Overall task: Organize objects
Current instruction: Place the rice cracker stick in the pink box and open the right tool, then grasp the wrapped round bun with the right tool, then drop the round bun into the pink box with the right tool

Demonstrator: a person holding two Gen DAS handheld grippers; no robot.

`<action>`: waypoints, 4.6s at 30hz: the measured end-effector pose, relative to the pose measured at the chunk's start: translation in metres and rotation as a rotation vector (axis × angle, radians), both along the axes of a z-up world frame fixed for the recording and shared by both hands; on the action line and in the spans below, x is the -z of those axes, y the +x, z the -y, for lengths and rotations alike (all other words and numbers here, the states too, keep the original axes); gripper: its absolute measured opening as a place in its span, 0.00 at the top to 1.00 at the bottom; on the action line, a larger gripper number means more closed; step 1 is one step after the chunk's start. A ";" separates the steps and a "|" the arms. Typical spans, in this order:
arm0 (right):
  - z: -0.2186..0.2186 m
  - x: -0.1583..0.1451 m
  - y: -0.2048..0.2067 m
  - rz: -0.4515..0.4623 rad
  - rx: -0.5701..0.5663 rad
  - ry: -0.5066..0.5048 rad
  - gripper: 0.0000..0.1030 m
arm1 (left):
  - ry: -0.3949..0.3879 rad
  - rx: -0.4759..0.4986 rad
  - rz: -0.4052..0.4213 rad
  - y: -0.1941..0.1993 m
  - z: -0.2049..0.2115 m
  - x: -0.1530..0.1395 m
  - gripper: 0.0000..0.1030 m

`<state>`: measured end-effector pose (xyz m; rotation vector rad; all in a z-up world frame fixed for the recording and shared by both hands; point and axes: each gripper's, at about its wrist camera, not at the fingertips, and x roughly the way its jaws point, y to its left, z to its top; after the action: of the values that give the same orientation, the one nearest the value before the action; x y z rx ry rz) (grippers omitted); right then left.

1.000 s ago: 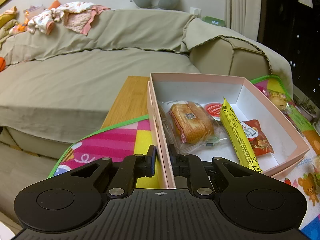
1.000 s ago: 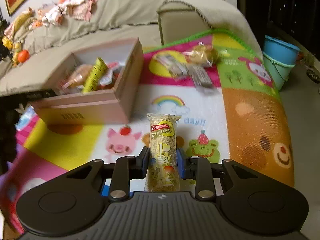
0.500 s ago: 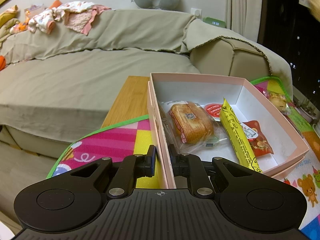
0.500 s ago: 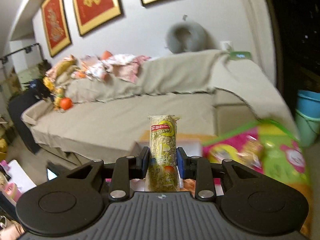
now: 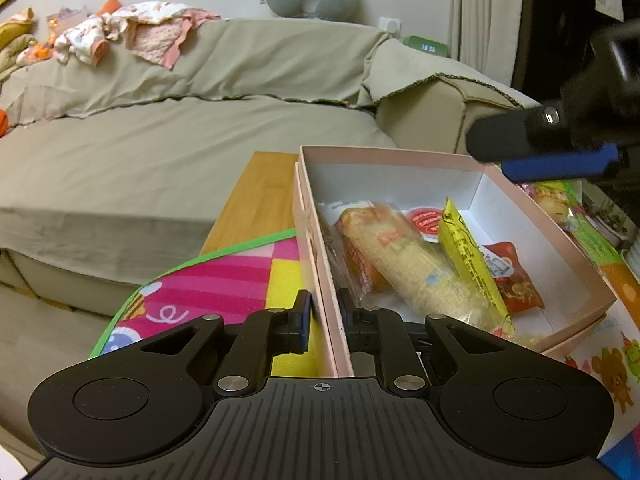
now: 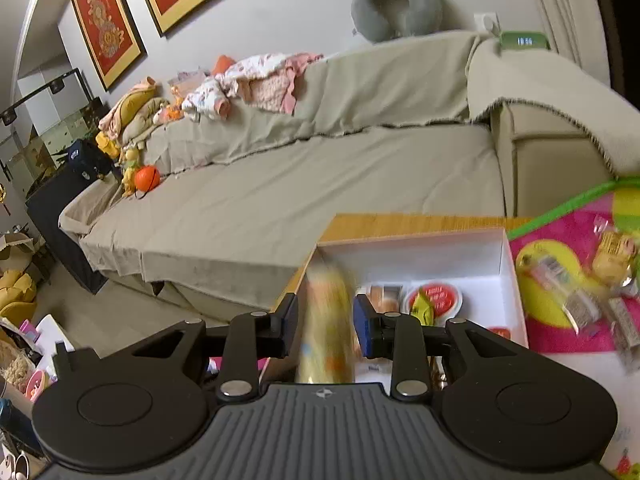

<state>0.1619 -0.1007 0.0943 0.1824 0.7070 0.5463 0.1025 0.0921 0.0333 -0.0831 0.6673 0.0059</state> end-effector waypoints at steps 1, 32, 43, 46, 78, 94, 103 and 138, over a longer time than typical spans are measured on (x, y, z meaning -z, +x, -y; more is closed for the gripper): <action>0.002 0.002 -0.001 0.000 0.001 -0.005 0.71 | 0.001 -0.001 0.000 0.000 0.000 0.000 0.84; -0.004 0.062 0.031 -0.232 -0.108 0.018 0.62 | 0.011 0.000 -0.007 -0.001 0.001 0.000 0.85; 0.038 0.050 0.024 -0.134 0.003 0.002 0.62 | 0.016 -0.002 -0.008 -0.002 0.001 0.001 0.85; 0.056 0.040 0.006 -0.049 0.044 -0.042 0.62 | 0.018 -0.004 -0.008 -0.002 0.001 0.002 0.85; 0.150 0.088 0.077 0.087 0.342 -0.230 0.37 | 0.038 -0.006 -0.038 0.002 0.004 -0.001 0.86; 0.177 0.094 0.150 -0.033 0.446 -0.296 0.54 | 0.025 -0.009 -0.029 0.002 0.006 0.001 0.86; 0.203 0.084 0.095 -0.110 0.372 -0.290 0.67 | 0.006 -0.013 -0.017 0.001 0.005 0.002 0.86; 0.162 0.012 -0.060 -0.029 0.128 -0.285 0.48 | -0.009 -0.001 -0.015 0.000 0.001 0.004 0.85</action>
<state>0.1023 -0.2627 0.0824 -0.0307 0.7869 0.3162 0.1027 0.0913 0.0296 -0.0918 0.6821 0.0042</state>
